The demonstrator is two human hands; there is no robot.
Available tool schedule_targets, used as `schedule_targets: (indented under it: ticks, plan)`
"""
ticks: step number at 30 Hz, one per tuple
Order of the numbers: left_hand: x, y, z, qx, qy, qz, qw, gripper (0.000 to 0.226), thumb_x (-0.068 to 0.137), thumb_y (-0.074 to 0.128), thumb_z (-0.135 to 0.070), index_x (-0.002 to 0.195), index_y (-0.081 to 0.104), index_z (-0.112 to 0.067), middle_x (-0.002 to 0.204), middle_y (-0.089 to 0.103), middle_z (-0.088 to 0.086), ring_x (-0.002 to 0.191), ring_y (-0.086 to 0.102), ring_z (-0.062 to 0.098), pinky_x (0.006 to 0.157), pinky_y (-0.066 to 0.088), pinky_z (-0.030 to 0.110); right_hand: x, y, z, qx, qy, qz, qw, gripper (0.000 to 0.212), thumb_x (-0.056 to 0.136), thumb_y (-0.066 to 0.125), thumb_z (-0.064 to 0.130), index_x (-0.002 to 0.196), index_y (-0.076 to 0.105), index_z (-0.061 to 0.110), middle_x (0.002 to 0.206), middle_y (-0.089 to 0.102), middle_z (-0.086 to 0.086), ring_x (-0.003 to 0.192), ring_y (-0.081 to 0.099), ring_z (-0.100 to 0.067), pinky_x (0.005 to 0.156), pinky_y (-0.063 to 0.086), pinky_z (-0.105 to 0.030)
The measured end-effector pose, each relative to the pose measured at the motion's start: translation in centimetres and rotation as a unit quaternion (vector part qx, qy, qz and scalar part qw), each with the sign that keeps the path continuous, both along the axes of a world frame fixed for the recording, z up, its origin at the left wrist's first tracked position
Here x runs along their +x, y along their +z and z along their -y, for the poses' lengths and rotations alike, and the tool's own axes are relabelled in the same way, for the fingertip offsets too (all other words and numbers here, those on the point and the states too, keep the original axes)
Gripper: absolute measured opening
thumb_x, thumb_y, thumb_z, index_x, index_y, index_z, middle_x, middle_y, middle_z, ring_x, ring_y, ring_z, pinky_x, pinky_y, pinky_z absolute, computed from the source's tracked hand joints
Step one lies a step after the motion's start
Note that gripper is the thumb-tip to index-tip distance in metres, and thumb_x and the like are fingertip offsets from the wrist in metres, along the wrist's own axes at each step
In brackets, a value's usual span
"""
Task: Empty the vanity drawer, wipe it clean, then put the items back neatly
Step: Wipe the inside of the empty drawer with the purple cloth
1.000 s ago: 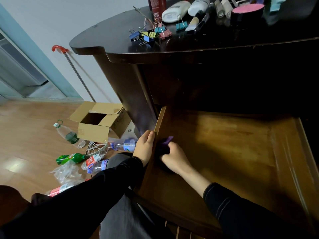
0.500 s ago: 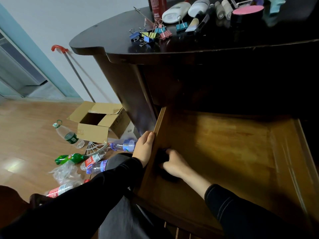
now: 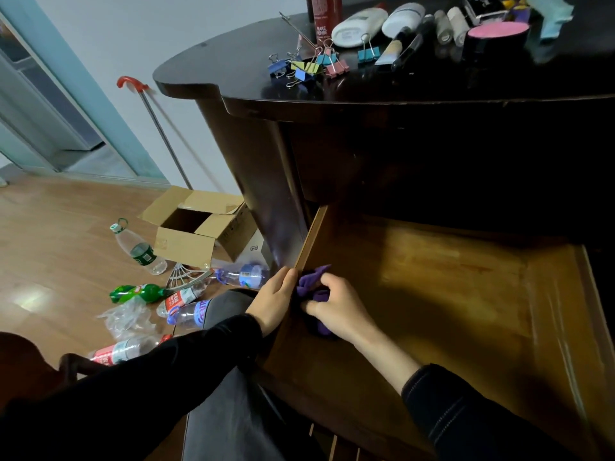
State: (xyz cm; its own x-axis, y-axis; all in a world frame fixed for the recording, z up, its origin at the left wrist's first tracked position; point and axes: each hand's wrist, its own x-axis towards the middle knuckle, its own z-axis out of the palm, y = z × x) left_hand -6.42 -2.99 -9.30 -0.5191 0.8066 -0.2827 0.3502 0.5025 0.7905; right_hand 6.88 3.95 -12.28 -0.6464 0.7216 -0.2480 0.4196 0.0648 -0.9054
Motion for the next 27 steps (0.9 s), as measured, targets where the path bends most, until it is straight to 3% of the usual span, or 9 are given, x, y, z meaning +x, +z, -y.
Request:
schedule_targets:
  ticks: [3,5,7,12,14,17,22,24,27]
  plan:
    - [0.3,0.0,1.8,0.009,-0.004,0.016,1.0,0.024,0.106,0.031,-0.045,0.11,0.055,-0.043,0.116,0.058,-0.018,0.113,0.054,0.0,0.098,0.032,0.02,0.0,-0.7,1.1,-0.002,0.023,0.019,1.0,0.026,0.081,0.07,0.026,0.097,0.059,0.043,0.101,0.059,0.025,0.102,0.063,-0.004,0.073,0.046,-0.016]
    - [0.6,0.4,1.8,0.016,0.002,0.018,1.0,0.021,0.106,0.031,-0.045,0.108,0.051,-0.042,0.112,0.053,-0.018,0.097,0.049,-0.01,0.097,0.027,0.021,-0.1,-1.5,1.4,-0.017,0.043,0.065,0.997,0.035,0.087,0.067,0.013,0.117,0.061,0.03,0.116,0.065,0.006,0.115,0.062,-0.022,0.084,0.047,-0.024]
    - [0.6,0.4,1.7,0.02,0.001,0.015,1.0,0.024,0.106,0.031,-0.044,0.119,0.05,-0.037,0.117,0.05,-0.014,0.102,0.049,-0.001,0.099,0.026,0.022,0.0,-1.1,0.8,-0.024,0.053,0.086,0.995,0.042,0.085,0.068,0.012,0.125,0.062,0.022,0.123,0.066,-0.002,0.116,0.062,-0.026,0.09,0.049,-0.028]
    - [0.4,0.1,1.8,0.028,-0.002,0.023,0.999,0.021,0.107,0.033,-0.042,0.117,0.05,-0.039,0.12,0.052,-0.013,0.114,0.049,0.006,0.102,0.029,0.022,-0.2,0.0,0.2,0.005,0.014,0.015,1.0,0.03,0.062,0.074,0.034,0.091,0.067,0.034,0.095,0.073,0.011,0.09,0.068,-0.009,0.083,0.058,-0.037]
    - [0.6,0.3,1.7,0.025,-0.004,0.018,1.0,0.017,0.107,0.033,-0.042,0.107,0.049,-0.043,0.114,0.054,-0.016,0.103,0.051,-0.001,0.097,0.03,0.017,-0.1,-0.6,1.2,0.01,0.046,0.048,0.998,0.035,0.074,0.072,0.025,0.108,0.066,0.031,0.11,0.07,0.007,0.101,0.067,-0.016,0.089,0.057,-0.039]
    - [0.6,0.3,1.8,0.019,-0.006,0.008,1.0,0.021,0.107,0.031,-0.043,0.113,0.051,-0.039,0.112,0.052,-0.017,0.097,0.049,-0.005,0.096,0.028,0.018,0.1,-1.7,1.5,-0.024,0.076,0.103,0.991,0.045,0.086,0.069,0.009,0.129,0.059,0.018,0.124,0.065,-0.003,0.116,0.062,-0.026,0.099,0.053,-0.037]
    - [0.4,-0.1,1.7,0.021,0.002,0.019,1.0,0.012,0.106,0.034,-0.043,0.106,0.046,-0.044,0.104,0.05,-0.023,0.09,0.044,-0.02,0.094,0.028,0.017,0.1,-0.2,0.4,0.031,0.05,0.038,0.998,0.036,0.068,0.077,0.036,0.103,0.068,0.029,0.104,0.07,0.009,0.094,0.067,-0.012,0.078,0.057,-0.034]
    - [0.4,-0.1,1.7,0.013,-0.001,0.019,1.0,0.014,0.106,0.033,-0.045,0.102,0.046,-0.046,0.1,0.048,-0.029,0.086,0.043,-0.022,0.089,0.028,0.012,0.2,-0.6,0.9,0.025,0.04,0.033,0.998,0.038,0.072,0.078,0.033,0.108,0.066,0.031,0.11,0.068,0.009,0.098,0.066,-0.012,0.077,0.054,-0.028]
    - [0.3,-0.1,1.6,0.012,-0.001,0.01,1.0,0.023,0.106,0.03,-0.048,0.114,0.051,-0.042,0.105,0.05,-0.024,0.09,0.045,-0.015,0.093,0.026,0.016,0.2,-2.1,1.8,-0.01,0.055,0.092,0.994,0.049,0.086,0.075,0.019,0.131,0.057,0.023,0.126,0.062,0.002,0.119,0.061,-0.022,0.093,0.05,-0.03]
